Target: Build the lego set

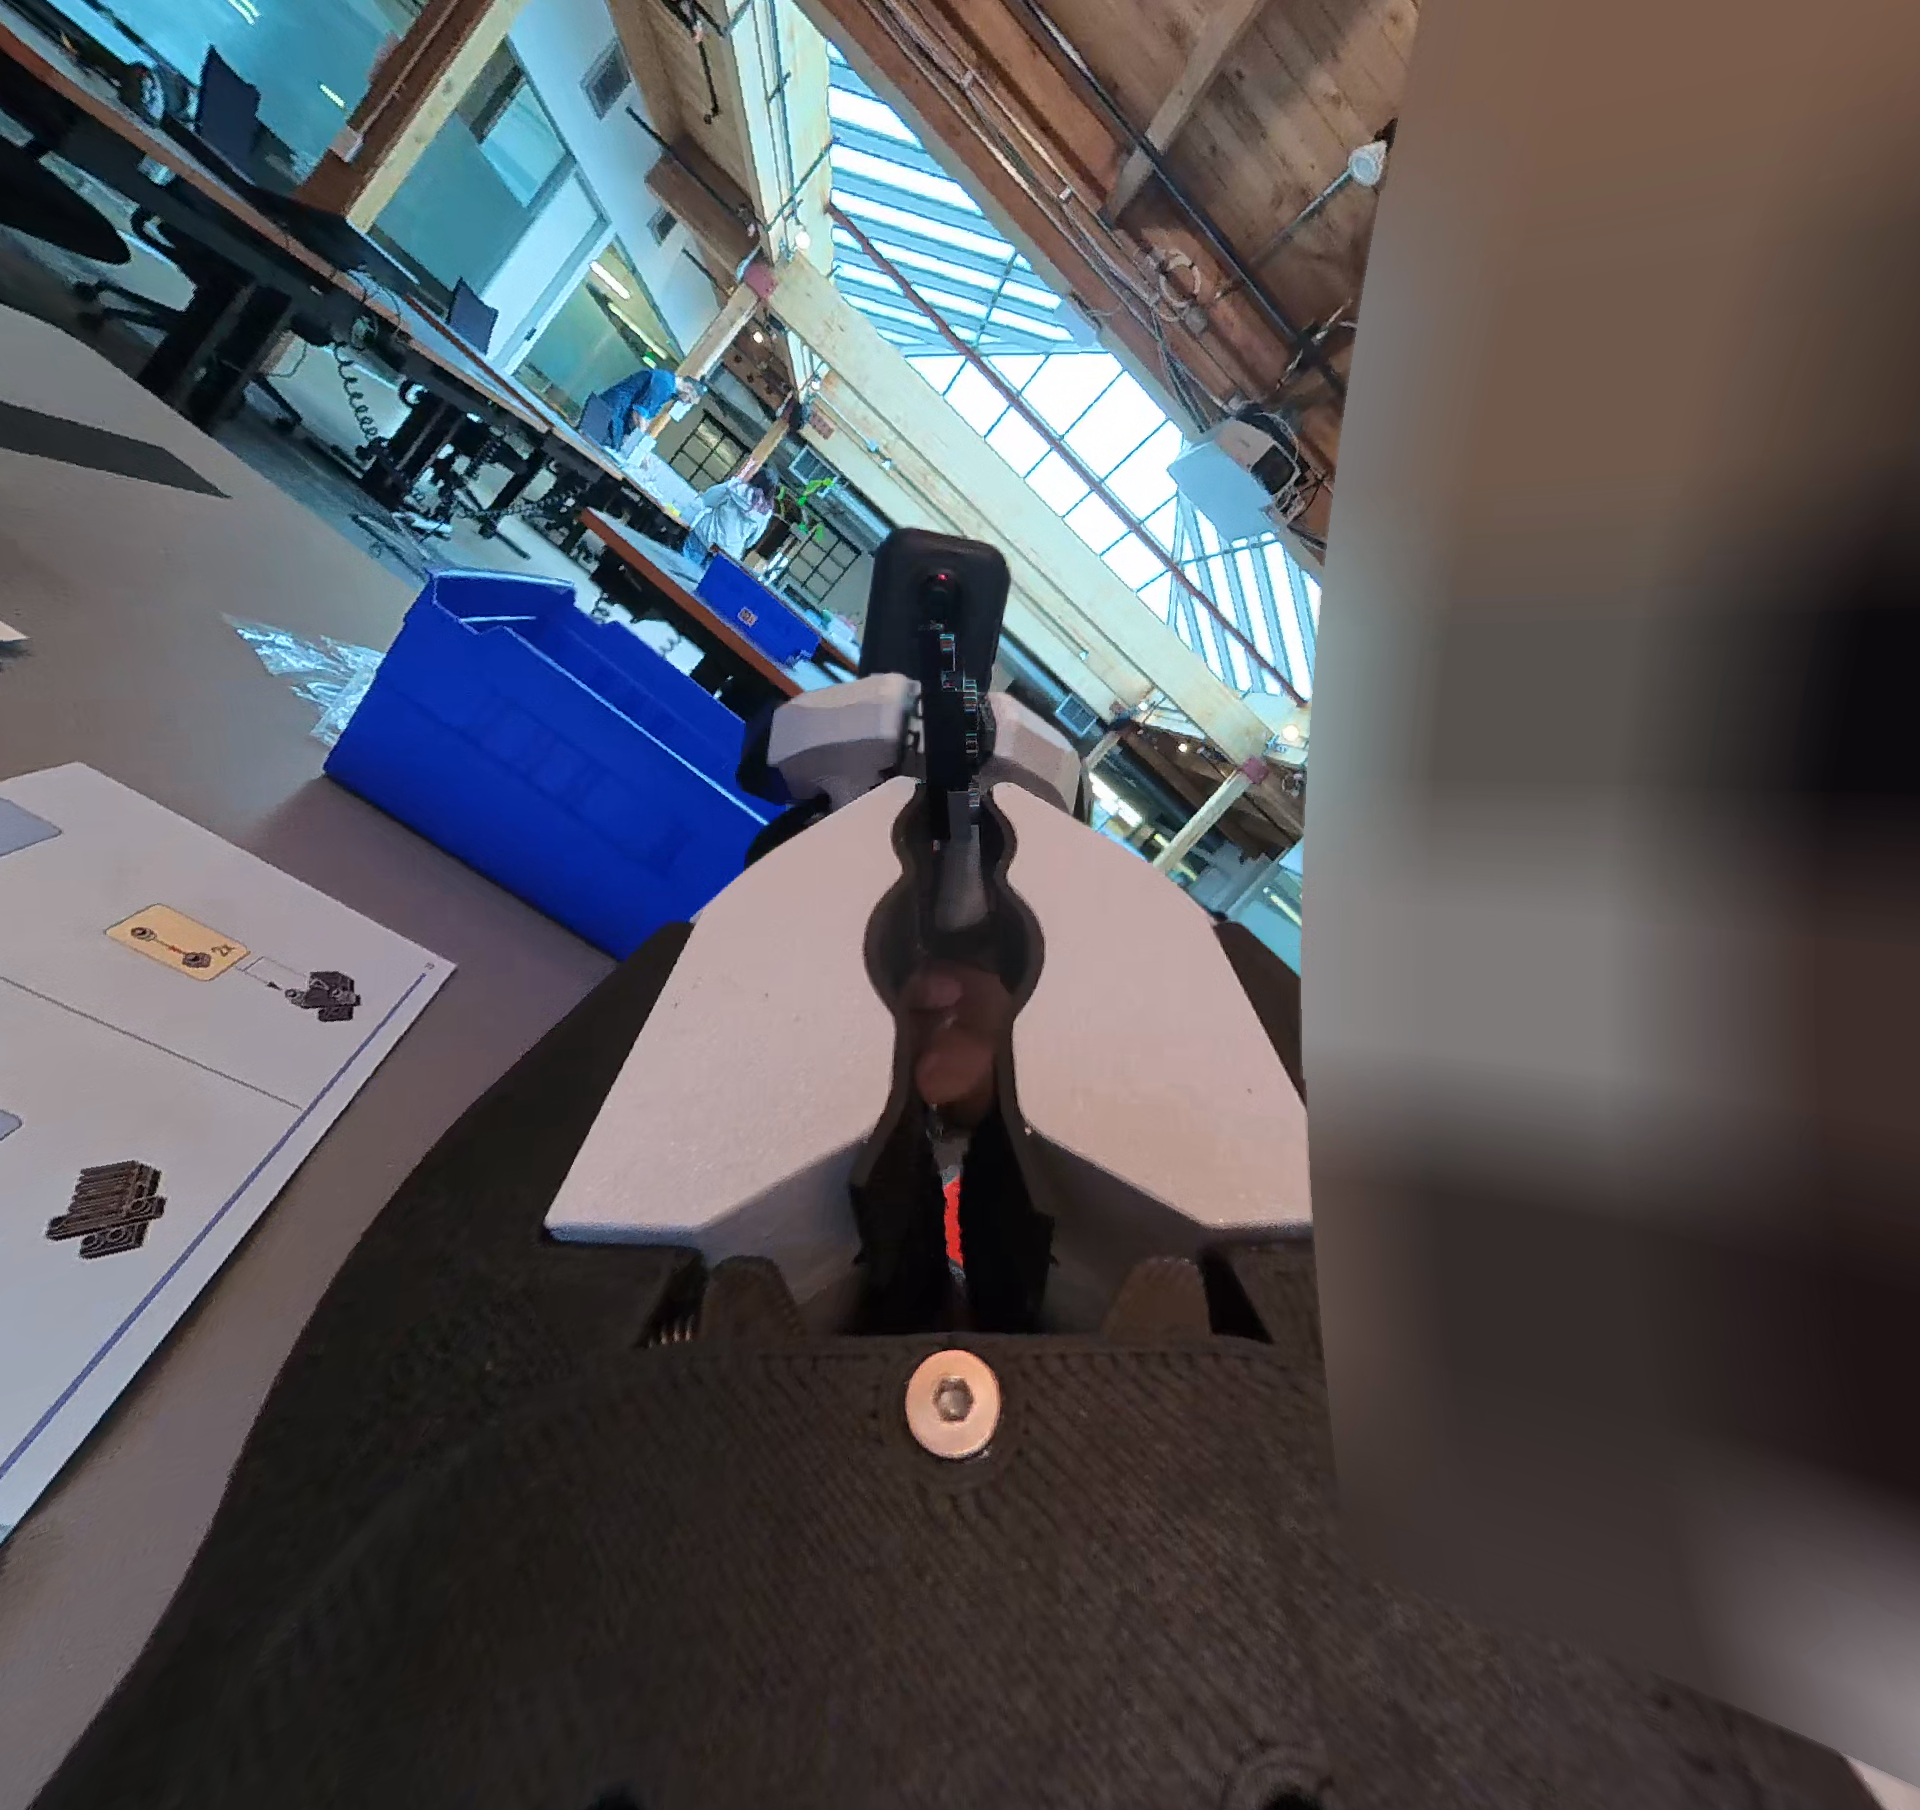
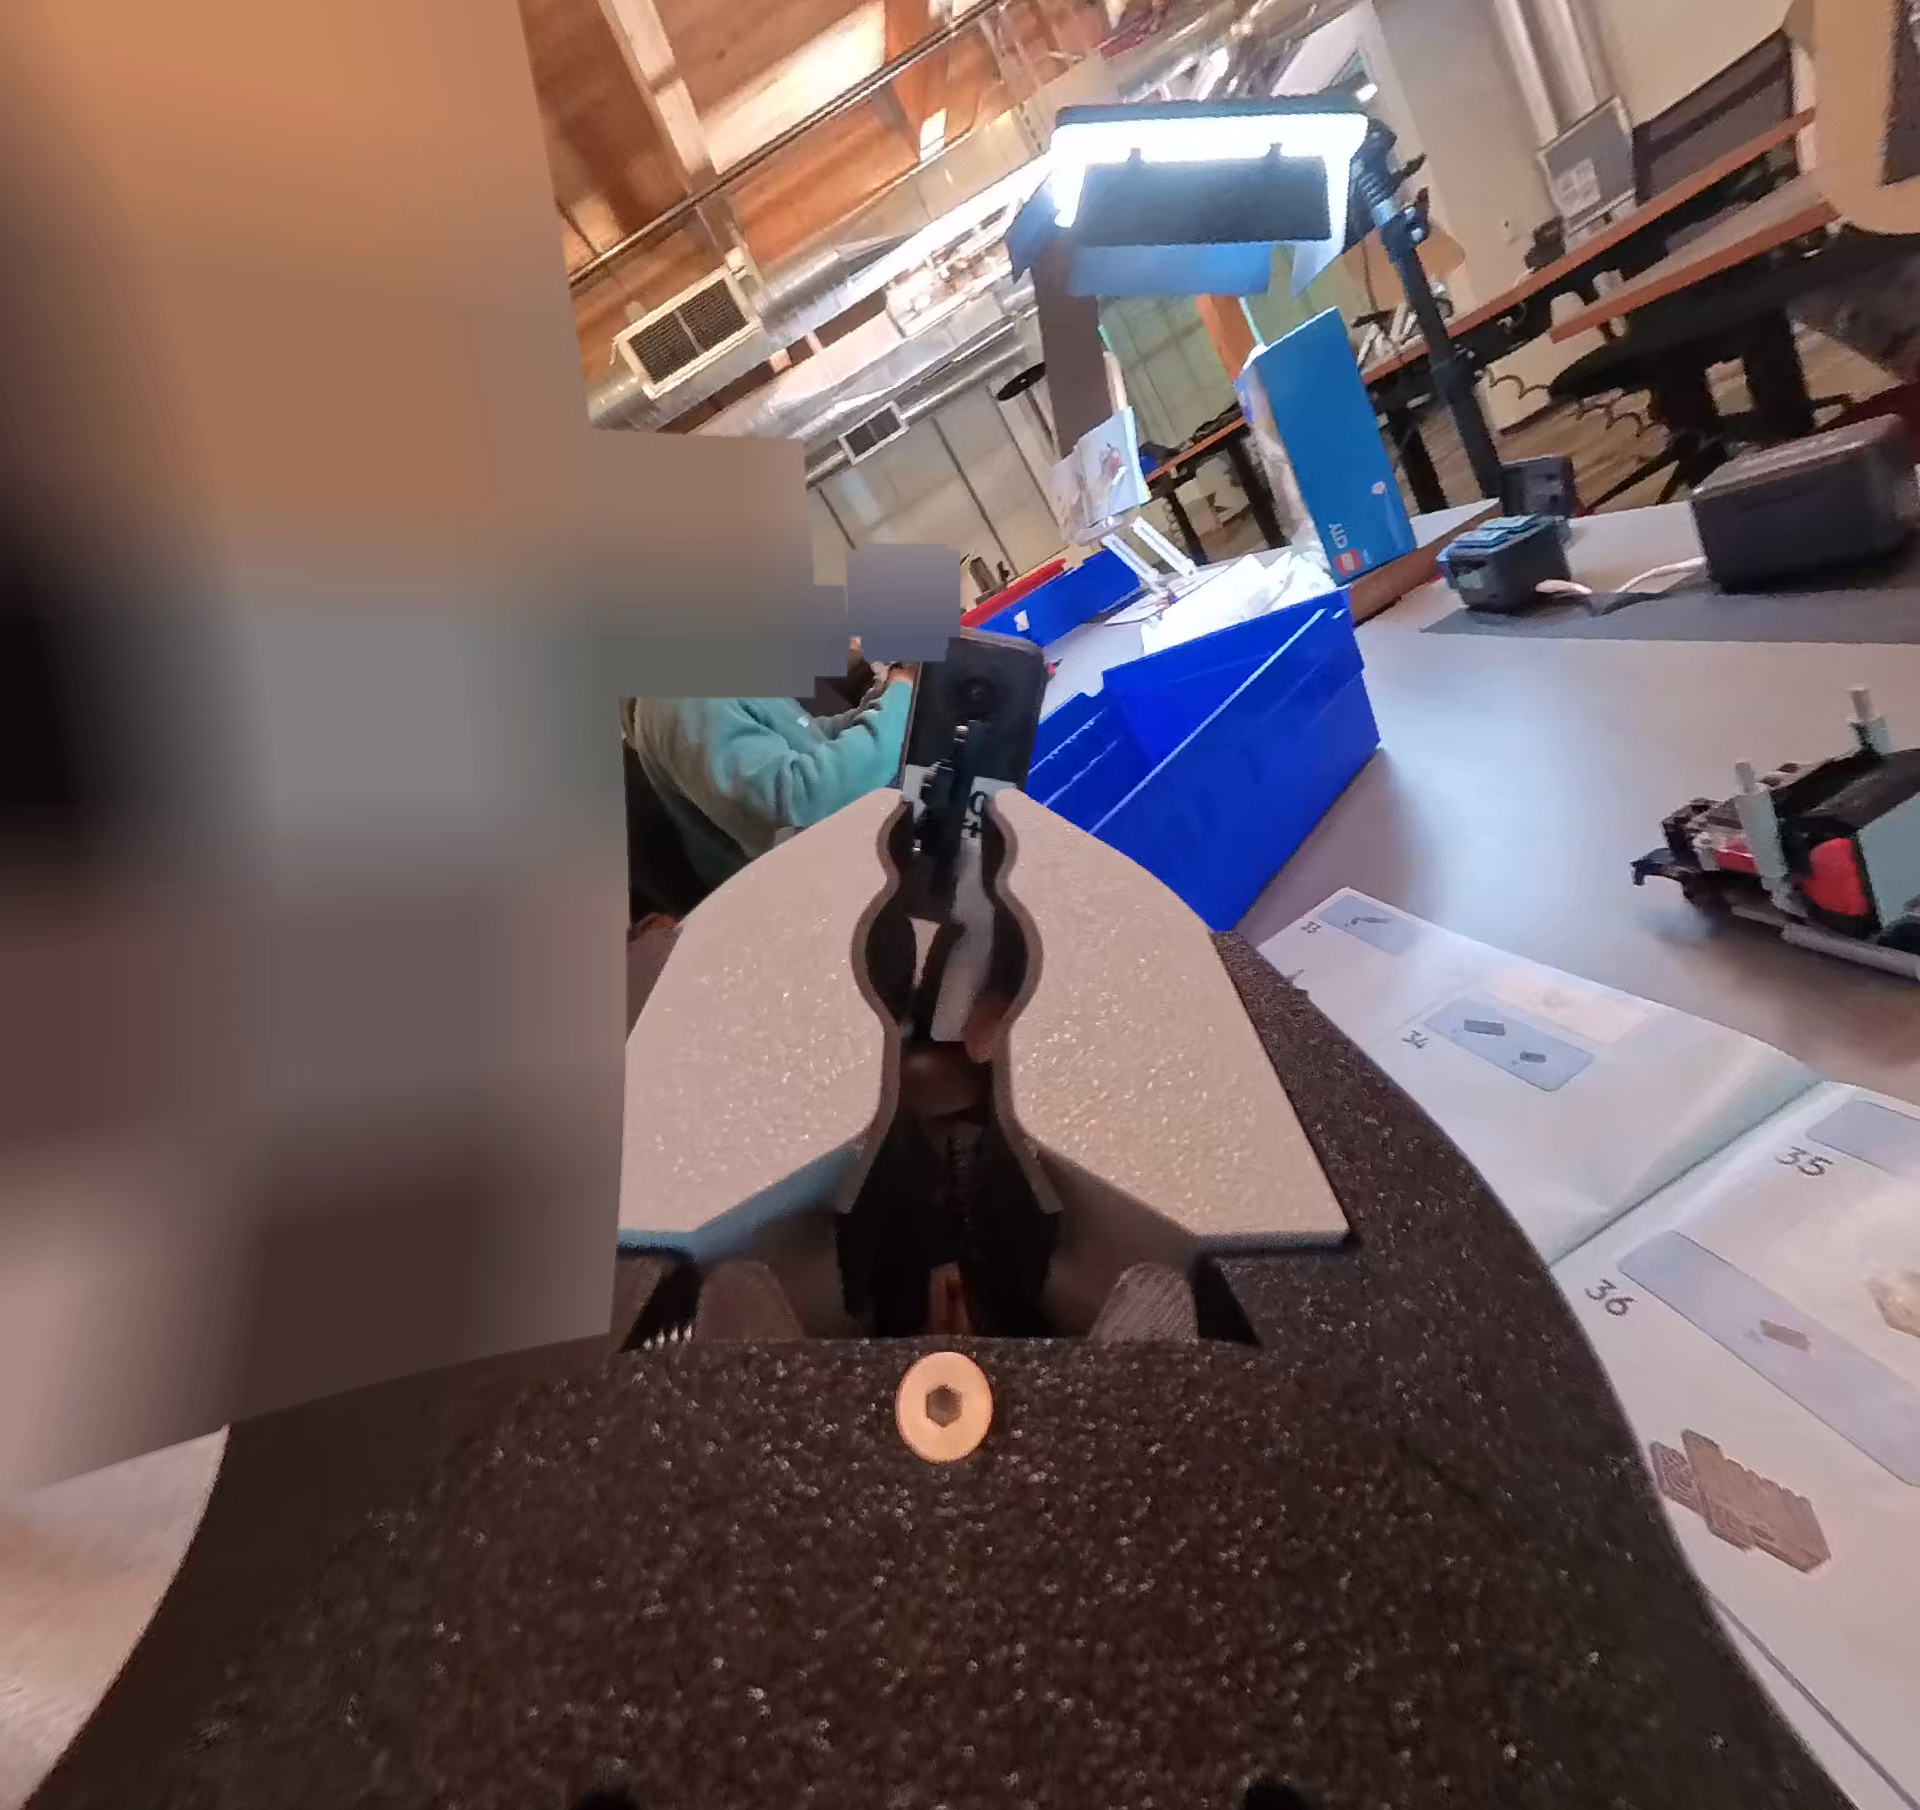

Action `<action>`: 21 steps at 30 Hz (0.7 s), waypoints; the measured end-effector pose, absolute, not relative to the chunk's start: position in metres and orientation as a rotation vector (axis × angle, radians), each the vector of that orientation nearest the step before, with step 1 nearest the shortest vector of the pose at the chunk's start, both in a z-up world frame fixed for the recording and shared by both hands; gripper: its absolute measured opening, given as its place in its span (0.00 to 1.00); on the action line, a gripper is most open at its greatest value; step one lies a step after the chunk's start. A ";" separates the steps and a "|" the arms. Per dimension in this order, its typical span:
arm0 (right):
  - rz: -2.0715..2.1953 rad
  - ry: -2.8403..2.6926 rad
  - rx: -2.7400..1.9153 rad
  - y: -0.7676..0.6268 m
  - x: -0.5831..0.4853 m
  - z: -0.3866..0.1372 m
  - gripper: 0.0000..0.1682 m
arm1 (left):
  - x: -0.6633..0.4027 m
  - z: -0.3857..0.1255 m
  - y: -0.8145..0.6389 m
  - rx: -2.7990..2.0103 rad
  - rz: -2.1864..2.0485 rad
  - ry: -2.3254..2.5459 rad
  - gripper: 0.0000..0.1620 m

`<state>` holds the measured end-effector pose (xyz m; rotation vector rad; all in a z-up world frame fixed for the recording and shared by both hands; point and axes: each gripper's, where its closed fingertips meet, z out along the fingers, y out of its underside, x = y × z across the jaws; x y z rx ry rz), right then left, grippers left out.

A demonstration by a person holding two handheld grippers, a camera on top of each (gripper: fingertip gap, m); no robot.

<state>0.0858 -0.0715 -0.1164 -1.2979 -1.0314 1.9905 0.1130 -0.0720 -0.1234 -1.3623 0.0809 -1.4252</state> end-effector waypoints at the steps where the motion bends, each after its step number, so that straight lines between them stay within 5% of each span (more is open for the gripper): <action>1: 1.990 -1.039 -1.294 -0.072 0.086 -0.117 0.06 | 0.113 -0.124 -0.072 -1.375 -1.410 0.089 0.05; 16: 1.988 -0.962 -1.238 -0.064 0.086 -0.106 0.11 | 0.112 -0.125 -0.067 -1.433 -1.286 0.203 0.05; 21: 1.965 -0.983 -1.215 -0.062 0.086 -0.112 0.05 | 0.111 -0.130 -0.064 -1.473 -1.202 0.227 0.06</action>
